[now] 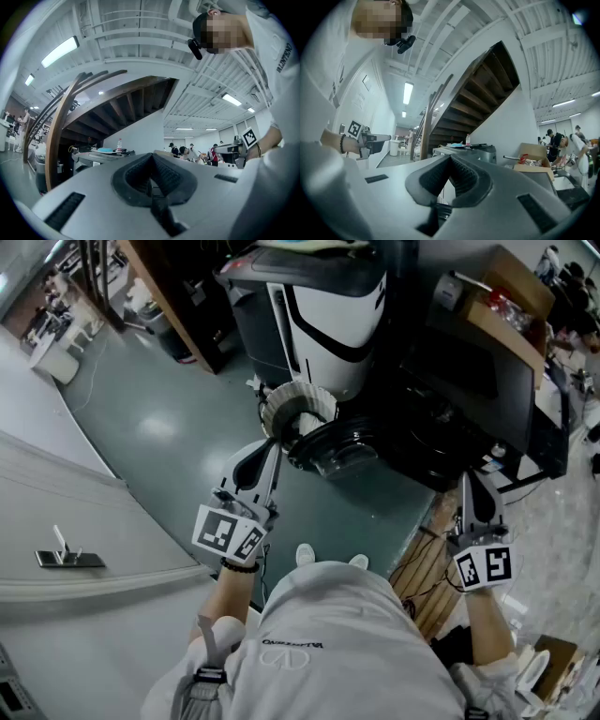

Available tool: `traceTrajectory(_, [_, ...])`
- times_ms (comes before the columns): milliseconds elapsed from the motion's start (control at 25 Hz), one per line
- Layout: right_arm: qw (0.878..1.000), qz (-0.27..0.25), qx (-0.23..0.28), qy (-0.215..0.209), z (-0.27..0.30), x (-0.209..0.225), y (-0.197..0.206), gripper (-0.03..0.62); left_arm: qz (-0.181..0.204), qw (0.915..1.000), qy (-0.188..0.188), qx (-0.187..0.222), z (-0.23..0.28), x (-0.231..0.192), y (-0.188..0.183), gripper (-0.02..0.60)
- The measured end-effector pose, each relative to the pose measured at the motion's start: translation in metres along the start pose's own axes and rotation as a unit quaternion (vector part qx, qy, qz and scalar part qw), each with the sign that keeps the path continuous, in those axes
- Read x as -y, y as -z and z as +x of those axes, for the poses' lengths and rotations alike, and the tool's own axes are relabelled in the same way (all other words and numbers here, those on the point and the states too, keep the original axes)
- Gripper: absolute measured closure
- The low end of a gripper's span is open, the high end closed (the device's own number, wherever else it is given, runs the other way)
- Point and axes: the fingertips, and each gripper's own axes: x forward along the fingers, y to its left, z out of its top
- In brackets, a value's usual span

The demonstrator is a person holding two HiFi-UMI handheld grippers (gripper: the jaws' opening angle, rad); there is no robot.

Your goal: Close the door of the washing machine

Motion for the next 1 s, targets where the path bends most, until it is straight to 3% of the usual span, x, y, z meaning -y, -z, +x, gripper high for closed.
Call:
traceTrajectory(200, [0.999,0.02,-0.009,-0.039,-0.001,0.008,0.007,0.585,0.005,0.9999,-0.012,-0.005,0.002,0.011,0.002,0.586])
traceTrajectory(600, [0.991,-0.01,-0.014,-0.133,0.027,0.002,0.014,0.583,0.0,0.9972,-0.07,-0.026,-0.019,0.031,0.025,0.586])
traceTrajectory(800, [0.986,-0.011,-0.018,-0.168,0.052,-0.024,0.026,0.583,0.002,0.9947,-0.089,-0.052,-0.032,0.016,0.041,0.586])
traceTrajectory(1000, [0.981,-0.022,-0.026,-0.19,0.087,-0.052,0.041,0.583,0.005,0.9938,-0.082,-0.075,-0.034,-0.014,0.06,0.586])
